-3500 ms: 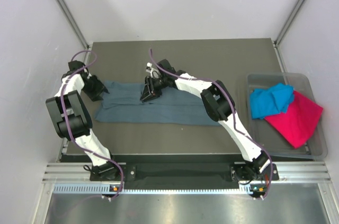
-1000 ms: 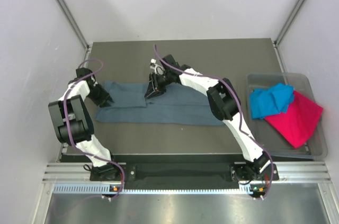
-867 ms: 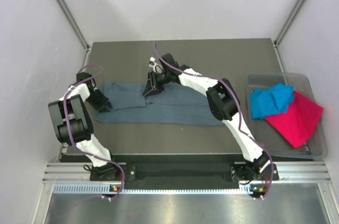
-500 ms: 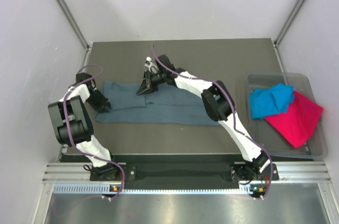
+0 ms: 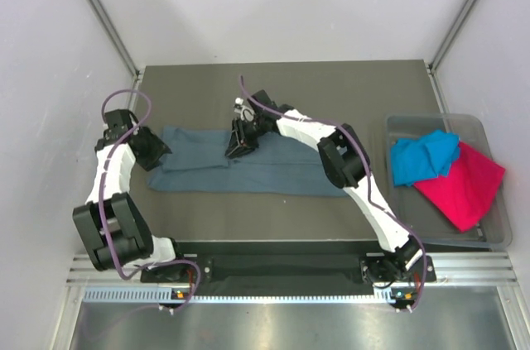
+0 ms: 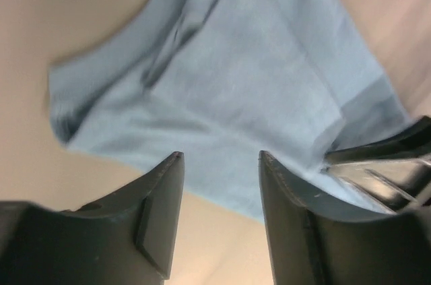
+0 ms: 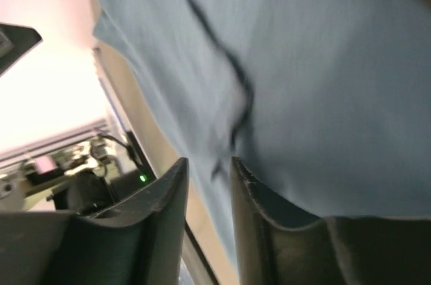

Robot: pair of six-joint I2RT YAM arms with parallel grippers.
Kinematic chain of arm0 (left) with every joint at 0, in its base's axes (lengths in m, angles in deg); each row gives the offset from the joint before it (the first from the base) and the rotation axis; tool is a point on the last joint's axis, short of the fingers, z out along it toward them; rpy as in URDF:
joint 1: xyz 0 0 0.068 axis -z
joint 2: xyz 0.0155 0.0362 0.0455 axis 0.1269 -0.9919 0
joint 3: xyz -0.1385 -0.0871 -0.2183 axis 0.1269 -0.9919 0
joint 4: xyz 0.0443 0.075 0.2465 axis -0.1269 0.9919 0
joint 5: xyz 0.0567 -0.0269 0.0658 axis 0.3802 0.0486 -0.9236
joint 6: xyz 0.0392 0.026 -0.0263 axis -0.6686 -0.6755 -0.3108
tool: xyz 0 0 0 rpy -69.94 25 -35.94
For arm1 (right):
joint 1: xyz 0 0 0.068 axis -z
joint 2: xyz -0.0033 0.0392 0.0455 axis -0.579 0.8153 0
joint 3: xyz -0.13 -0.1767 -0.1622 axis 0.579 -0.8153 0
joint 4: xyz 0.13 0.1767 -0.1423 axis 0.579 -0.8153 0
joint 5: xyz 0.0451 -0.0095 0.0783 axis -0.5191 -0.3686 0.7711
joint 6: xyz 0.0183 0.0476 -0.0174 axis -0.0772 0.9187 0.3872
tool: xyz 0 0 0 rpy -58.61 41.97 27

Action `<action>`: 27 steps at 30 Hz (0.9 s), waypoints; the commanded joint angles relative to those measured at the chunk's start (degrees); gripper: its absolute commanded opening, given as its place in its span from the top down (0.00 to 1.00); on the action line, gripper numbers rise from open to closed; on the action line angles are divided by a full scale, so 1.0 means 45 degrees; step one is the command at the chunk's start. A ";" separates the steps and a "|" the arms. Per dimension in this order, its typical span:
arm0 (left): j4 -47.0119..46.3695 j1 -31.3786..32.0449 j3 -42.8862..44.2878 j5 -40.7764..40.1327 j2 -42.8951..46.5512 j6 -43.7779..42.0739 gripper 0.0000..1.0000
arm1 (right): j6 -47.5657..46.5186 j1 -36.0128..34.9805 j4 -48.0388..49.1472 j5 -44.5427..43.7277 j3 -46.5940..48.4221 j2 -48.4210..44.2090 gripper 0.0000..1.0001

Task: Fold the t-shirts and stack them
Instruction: Fold the tshirt

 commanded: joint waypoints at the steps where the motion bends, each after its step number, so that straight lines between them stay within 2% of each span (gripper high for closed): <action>1: 0.0197 -0.0069 -0.1237 -0.0008 0.1287 0.0665 0.42 | -0.2968 0.0427 -0.3364 -0.1392 0.0008 -0.3213 0.61; 3: 0.0273 -0.0050 -0.1651 -0.0513 0.2147 0.1017 0.39 | -0.3812 0.0545 -0.4128 -0.2079 -0.1333 -0.4232 0.55; 7: 0.0684 -0.0147 -0.2120 -0.1316 0.2520 0.1447 0.37 | -0.5942 0.0662 -0.5555 -0.5001 -0.4207 -0.7546 0.45; 9: 0.0723 -0.0283 -0.2180 -0.1551 0.2618 0.1681 0.37 | -0.6822 0.0643 -0.5674 -0.5964 -0.5980 -0.8666 0.40; 12: 0.0879 -0.0673 -0.2258 -0.1785 0.2599 0.2208 0.37 | -0.7740 0.0390 -0.5500 -0.8462 -0.8323 -1.0639 0.32; 16: 0.1075 -0.1201 -0.2589 -0.2060 0.2346 0.2814 0.41 | -0.8793 -0.0097 -0.4582 -1.1410 -1.1045 -1.2923 0.32; 22: 0.0490 -0.2646 -0.3331 -0.1319 0.1799 0.2699 0.44 | -1.0922 -0.1989 -0.4014 -1.4265 -1.3080 -1.3555 0.33; 27: 0.0275 -0.3136 -0.3410 -0.0946 0.1310 0.2113 0.45 | -1.1336 -0.2560 -0.3897 -1.4856 -1.3802 -1.3125 0.32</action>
